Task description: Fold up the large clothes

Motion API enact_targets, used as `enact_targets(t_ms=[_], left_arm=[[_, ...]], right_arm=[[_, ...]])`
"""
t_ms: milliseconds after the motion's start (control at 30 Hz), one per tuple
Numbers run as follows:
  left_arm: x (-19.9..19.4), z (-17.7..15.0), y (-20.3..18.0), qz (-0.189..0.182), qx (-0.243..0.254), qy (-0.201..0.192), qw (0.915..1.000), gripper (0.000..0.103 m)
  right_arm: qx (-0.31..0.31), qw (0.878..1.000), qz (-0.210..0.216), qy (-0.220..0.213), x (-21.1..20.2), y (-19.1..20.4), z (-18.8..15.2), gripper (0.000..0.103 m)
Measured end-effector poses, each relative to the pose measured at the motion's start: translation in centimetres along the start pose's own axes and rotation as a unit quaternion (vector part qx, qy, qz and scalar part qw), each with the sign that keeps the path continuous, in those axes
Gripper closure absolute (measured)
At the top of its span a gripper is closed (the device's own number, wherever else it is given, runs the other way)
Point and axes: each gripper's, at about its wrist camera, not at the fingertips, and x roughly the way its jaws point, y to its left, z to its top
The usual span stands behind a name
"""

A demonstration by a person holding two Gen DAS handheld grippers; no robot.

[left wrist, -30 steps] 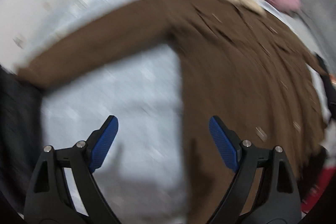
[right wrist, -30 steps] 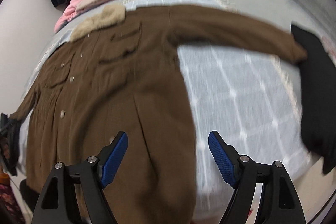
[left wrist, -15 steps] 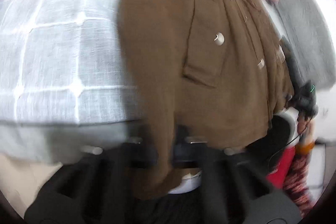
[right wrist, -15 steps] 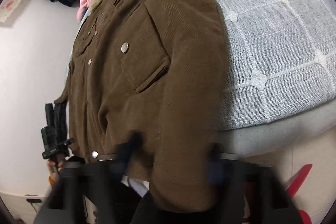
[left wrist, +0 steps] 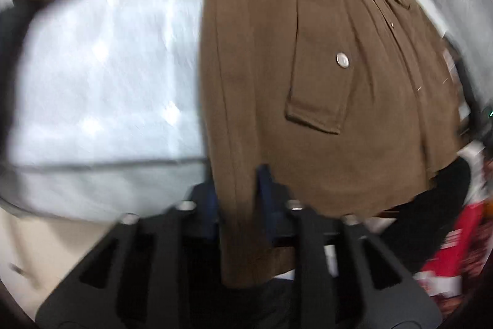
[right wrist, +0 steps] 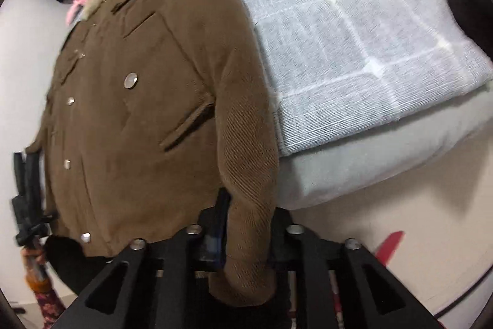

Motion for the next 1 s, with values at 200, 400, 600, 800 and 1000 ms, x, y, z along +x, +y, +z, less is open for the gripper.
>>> enact_targets(t_ms=[200,400,600,800,1000], left_arm=[[-4.5,3.0,-3.2,0.027,0.044,-0.115,0.992,0.023],[-2.0,8.4,-7.9,-0.034,0.052,-0.171,0.9834,0.019],[5.4,11.7,-7.6,-0.036,0.003,-0.155,0.9872,0.019],[5.4,6.4,-6.0,-0.04,0.029,-0.13,0.9903,0.016],[2.1,4.8,-2.5,-0.089,-0.03,-0.109,0.9896,0.014]], right_arm=[[-0.022,0.99,-0.075,-0.117,-6.5,3.6,1.7,0.041],[-0.044,0.979,-0.019,-0.198,-8.2,9.4,6.2,0.027],[-0.051,0.972,-0.026,-0.23,-0.1,14.6,10.7,0.026],[0.005,0.978,-0.033,-0.205,4.0,10.6,10.1,0.024],[0.057,0.972,-0.034,-0.227,2.1,9.6,9.6,0.023]])
